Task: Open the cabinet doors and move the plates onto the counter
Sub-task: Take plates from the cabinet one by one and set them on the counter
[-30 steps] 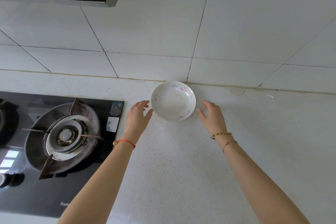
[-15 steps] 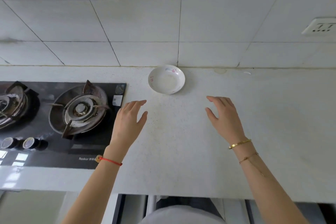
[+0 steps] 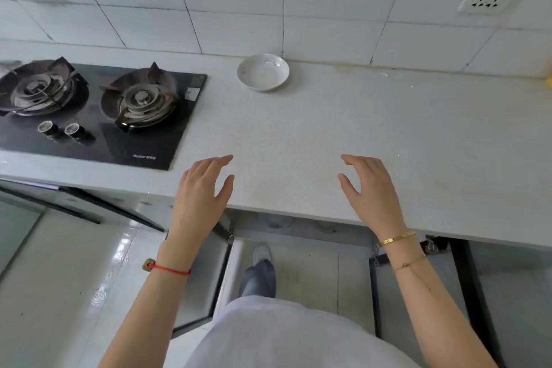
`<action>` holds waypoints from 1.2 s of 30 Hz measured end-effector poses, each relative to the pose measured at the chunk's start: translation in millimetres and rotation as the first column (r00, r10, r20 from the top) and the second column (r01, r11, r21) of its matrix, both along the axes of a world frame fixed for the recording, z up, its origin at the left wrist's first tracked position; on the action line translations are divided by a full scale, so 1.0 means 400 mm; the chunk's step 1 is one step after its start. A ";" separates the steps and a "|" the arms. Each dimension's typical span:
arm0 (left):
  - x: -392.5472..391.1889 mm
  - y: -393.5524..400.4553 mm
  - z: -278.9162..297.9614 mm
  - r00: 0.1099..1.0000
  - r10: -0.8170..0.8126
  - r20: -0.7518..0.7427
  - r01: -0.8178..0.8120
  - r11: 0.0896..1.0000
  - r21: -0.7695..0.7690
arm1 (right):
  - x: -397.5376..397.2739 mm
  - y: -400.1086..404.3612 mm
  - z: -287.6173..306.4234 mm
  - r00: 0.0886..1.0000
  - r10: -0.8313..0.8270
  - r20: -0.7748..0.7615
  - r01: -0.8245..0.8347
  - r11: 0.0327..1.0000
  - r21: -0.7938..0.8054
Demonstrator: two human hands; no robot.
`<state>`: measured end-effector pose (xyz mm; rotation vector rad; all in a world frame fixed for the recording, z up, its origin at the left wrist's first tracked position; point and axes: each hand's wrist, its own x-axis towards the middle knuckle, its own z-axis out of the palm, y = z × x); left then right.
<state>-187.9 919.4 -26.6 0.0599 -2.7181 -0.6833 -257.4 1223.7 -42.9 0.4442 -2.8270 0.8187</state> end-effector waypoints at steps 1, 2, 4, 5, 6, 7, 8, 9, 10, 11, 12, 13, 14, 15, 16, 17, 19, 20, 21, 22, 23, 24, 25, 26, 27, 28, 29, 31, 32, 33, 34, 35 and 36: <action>0.048 0.024 -0.005 1.000 0.017 0.008 -0.017 1.000 0.008 | 0.037 0.023 -0.006 1.000 0.011 0.009 -0.011 1.000 0.002; 0.095 0.048 -0.010 0.999 0.031 0.016 -0.031 0.999 0.012 | 0.076 0.045 -0.010 1.000 0.022 0.017 -0.022 1.000 0.000; 0.184 0.088 -0.017 0.998 0.059 0.027 -0.060 0.998 0.023 | 0.148 0.083 -0.020 0.999 0.041 0.036 -0.041 0.999 0.002; 0.226 0.104 -0.022 0.997 0.074 0.035 -0.075 0.997 0.029 | 0.184 0.100 -0.026 0.998 0.050 0.045 -0.050 0.999 0.008; 0.267 0.120 -0.025 0.995 0.088 0.046 -0.090 0.995 0.034 | 0.216 0.114 -0.032 0.997 0.058 0.055 -0.058 0.998 0.009; 0.304 0.134 -0.028 0.994 0.097 0.058 -0.099 0.994 0.037 | 0.247 0.127 -0.037 0.996 0.066 0.064 -0.067 0.998 0.007; 0.337 0.145 -0.030 0.993 0.100 0.066 -0.102 0.994 0.037 | 0.273 0.137 -0.040 0.995 0.076 0.072 -0.076 0.997 0.003; 0.366 0.155 -0.032 0.993 0.101 0.068 -0.104 0.994 0.038 | 0.296 0.145 -0.043 0.993 0.085 0.077 -0.085 0.996 0.000; 0.392 0.162 -0.033 0.992 0.104 0.066 -0.107 0.993 0.041 | 0.316 0.150 -0.047 0.993 0.092 0.078 -0.092 0.996 -0.001; 0.414 0.167 -0.034 0.992 0.109 0.064 -0.112 0.993 0.042 | 0.334 0.153 -0.050 0.992 0.097 0.079 -0.098 0.995 -0.001; 0.434 0.169 -0.036 0.991 0.114 0.064 -0.116 0.992 0.039 | 0.350 0.154 -0.053 0.991 0.103 0.082 -0.103 0.995 -0.001; 0.452 0.169 -0.037 0.991 0.116 0.066 -0.118 0.992 0.034 | 0.365 0.152 -0.056 0.990 0.109 0.087 -0.109 0.994 0.001; 0.466 0.168 -0.040 0.991 0.117 0.069 -0.119 0.992 0.028 | 0.376 0.150 -0.058 0.989 0.115 0.093 -0.116 0.993 0.003; 0.478 0.165 -0.043 0.990 0.119 0.075 -0.121 0.992 0.026 | 0.385 0.146 -0.061 0.988 0.120 0.098 -0.121 0.993 0.004; 0.488 0.162 -0.048 0.989 0.123 0.082 -0.125 0.992 0.026 | 0.392 0.143 -0.065 0.987 0.124 0.104 -0.125 0.992 0.003; 0.497 0.158 -0.052 0.988 0.128 0.089 -0.131 0.991 0.029 | 0.398 0.138 -0.068 0.985 0.127 0.112 -0.128 0.992 0.001; 0.509 0.151 -0.061 0.986 0.137 0.099 -0.142 0.989 0.041 | 0.409 0.123 -0.076 0.983 0.132 0.128 -0.133 0.991 -0.002; 0.511 0.145 -0.066 0.985 0.140 0.104 -0.145 0.988 0.047 | 0.410 0.115 -0.080 0.983 0.132 0.131 -0.133 0.991 -0.002; 0.512 0.139 -0.072 0.983 0.141 0.113 -0.148 0.988 0.051 | 0.411 0.107 -0.086 0.983 0.129 0.134 -0.130 0.991 -0.002; 0.512 0.134 -0.076 0.982 0.145 0.120 -0.152 0.987 0.053 | 0.412 0.100 -0.090 0.983 0.125 0.136 -0.126 0.992 -0.002; 0.510 0.126 -0.081 0.981 0.151 0.121 -0.158 0.986 0.053 | 0.411 0.090 -0.096 0.984 0.121 0.134 -0.122 0.993 -0.001; 0.503 0.115 -0.088 0.980 0.155 0.122 -0.163 0.985 0.055 | 0.406 0.080 -0.103 0.984 0.117 0.134 -0.118 0.993 0.000; 0.496 0.104 -0.096 0.979 0.157 0.126 -0.165 0.985 0.055 | 0.401 0.069 -0.111 0.984 0.114 0.137 -0.115 0.993 -0.001; 0.488 0.094 -0.105 0.979 0.155 0.134 -0.163 0.985 0.052 | 0.398 0.058 -0.120 0.984 0.109 0.140 -0.109 0.994 -0.005; 0.479 0.085 -0.114 0.979 0.148 0.141 -0.156 0.987 0.044 | 0.395 0.046 -0.129 0.985 0.102 0.140 -0.102 0.995 -0.008; 0.469 0.077 -0.125 0.979 0.140 0.147 -0.147 0.989 0.037 | 0.391 0.037 -0.141 0.986 0.096 0.139 -0.096 0.995 -0.009; 0.461 0.069 -0.138 0.979 0.136 0.153 -0.142 0.989 0.034 | 0.386 0.029 -0.154 0.986 0.093 0.140 -0.093 0.996 -0.007; 0.450 0.060 -0.167 0.976 0.144 0.161 -0.152 0.988 0.039 | 0.379 0.013 -0.181 0.984 0.099 0.145 -0.100 0.995 -0.001; 0.445 0.056 -0.185 0.975 0.151 0.160 -0.159 0.987 0.038 | 0.374 0.006 -0.198 0.983 0.107 0.149 -0.109 0.994 0.003; 0.438 0.052 -0.205 0.975 0.155 0.159 -0.162 0.986 0.037 | 0.366 0.000 -0.218 0.981 0.116 0.155 -0.118 0.993 0.007; 0.431 0.049 -0.229 0.974 0.157 0.161 -0.166 0.985 0.039 | 0.359 -0.004 -0.241 0.979 0.120 0.162 -0.123 0.992 0.011; 0.424 0.048 -0.251 0.973 0.161 0.166 -0.170 0.985 0.042 | 0.351 -0.006 -0.263 0.978 0.120 0.169 -0.124 0.992 0.015; 0.417 0.048 -0.279 0.971 0.166 0.171 -0.175 0.984 0.040 | 0.342 -0.008 -0.290 0.978 0.119 0.174 -0.124 0.992 0.019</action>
